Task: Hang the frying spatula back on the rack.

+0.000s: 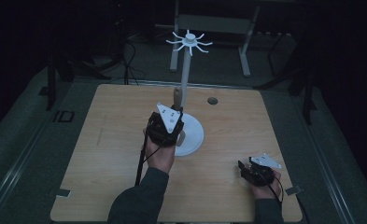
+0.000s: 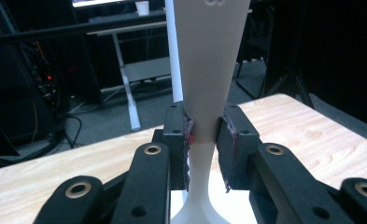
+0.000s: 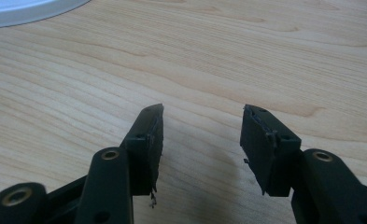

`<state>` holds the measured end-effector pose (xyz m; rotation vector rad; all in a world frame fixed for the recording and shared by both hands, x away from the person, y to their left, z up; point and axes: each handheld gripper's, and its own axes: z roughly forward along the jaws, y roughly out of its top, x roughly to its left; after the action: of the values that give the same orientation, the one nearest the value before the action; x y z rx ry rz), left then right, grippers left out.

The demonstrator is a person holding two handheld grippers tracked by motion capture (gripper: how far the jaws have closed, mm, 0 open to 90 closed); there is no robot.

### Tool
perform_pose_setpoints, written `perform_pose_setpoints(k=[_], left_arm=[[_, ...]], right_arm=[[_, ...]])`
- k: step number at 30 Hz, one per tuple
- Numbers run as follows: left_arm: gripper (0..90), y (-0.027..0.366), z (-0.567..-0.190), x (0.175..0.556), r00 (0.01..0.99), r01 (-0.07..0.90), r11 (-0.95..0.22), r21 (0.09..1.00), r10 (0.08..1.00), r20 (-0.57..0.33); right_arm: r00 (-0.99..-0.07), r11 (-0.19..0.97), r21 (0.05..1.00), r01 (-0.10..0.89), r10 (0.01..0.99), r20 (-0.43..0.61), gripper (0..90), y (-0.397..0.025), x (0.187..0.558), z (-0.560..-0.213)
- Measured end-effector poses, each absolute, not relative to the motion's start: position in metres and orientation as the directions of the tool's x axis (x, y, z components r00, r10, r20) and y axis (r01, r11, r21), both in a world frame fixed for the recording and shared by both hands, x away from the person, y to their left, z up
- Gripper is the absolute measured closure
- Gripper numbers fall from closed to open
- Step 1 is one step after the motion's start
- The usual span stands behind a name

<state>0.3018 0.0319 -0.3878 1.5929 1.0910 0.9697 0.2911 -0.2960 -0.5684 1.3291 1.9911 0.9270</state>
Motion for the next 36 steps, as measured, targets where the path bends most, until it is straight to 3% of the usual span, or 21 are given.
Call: perform_pose_setpoints(k=[17, 36], left_arm=[[74.8, 0.021, -0.364, 0.307, 0.209, 0.138, -0.093, 0.986, 0.976, 0.063], [74.7, 0.004, -0.344, 0.318, 0.132, 0.120, -0.142, 0.983, 0.983, 0.125]], right_arm=[[-0.345, 0.267, 0.797, 0.542, 0.935, -0.079, 48.9, -0.296, 0.291, -0.568], [-0.343, 0.264, 0.797, 0.543, 0.936, -0.076, 48.6, -0.297, 0.291, -0.568]])
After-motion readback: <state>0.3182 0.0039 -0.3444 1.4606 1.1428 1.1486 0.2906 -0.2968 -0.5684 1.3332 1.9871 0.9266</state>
